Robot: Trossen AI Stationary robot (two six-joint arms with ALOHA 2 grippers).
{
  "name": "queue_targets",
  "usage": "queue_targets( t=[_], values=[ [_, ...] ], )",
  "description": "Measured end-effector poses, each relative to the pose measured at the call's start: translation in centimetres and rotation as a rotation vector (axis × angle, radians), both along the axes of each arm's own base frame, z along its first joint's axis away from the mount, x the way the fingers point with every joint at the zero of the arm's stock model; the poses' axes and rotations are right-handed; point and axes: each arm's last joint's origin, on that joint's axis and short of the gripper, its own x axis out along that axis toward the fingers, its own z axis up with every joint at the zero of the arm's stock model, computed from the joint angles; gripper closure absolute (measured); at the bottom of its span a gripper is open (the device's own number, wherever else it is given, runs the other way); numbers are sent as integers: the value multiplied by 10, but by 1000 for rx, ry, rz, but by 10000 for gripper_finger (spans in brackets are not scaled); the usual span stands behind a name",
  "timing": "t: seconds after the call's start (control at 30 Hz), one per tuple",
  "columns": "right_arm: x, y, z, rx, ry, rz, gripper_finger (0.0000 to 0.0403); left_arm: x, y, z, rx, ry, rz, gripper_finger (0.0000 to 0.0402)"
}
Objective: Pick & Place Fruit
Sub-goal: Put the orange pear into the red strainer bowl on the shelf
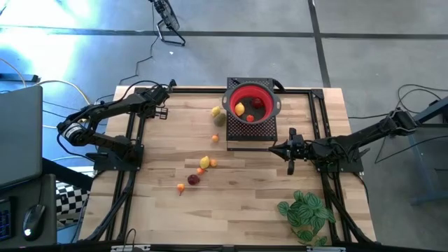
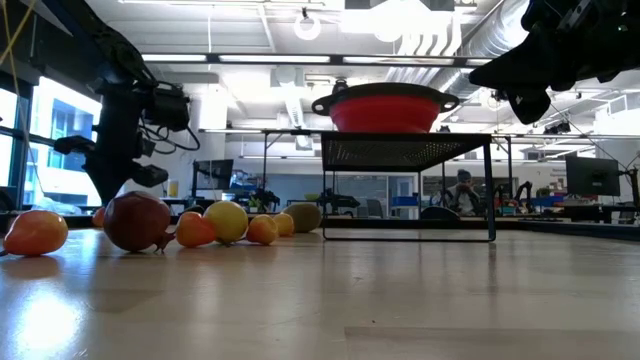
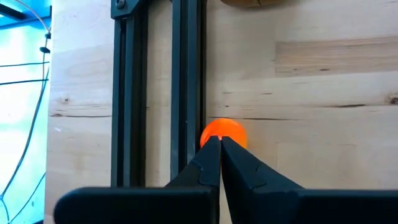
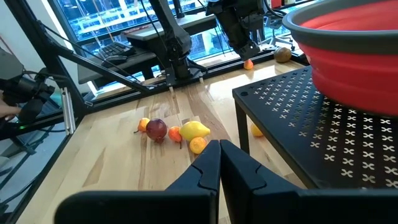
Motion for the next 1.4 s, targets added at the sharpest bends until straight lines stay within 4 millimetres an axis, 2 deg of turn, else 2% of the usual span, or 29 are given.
queue_targets(
  t=[0.4,0.7,1.1,1.4],
  values=[
    [0,0,0,0,0,0,401,0,-1,1,-12,4,-22,401],
    [0,0,0,-1,-1,-8,401,-2,-7,17,7,-105,-86,401],
    [0,0,0,-1,-1,-7,401,-5,-21,47,70,-366,-238,401],
    [0,0,0,-1,0,-7,401,9,-19,73,175,-735,-520,401]
  ],
)
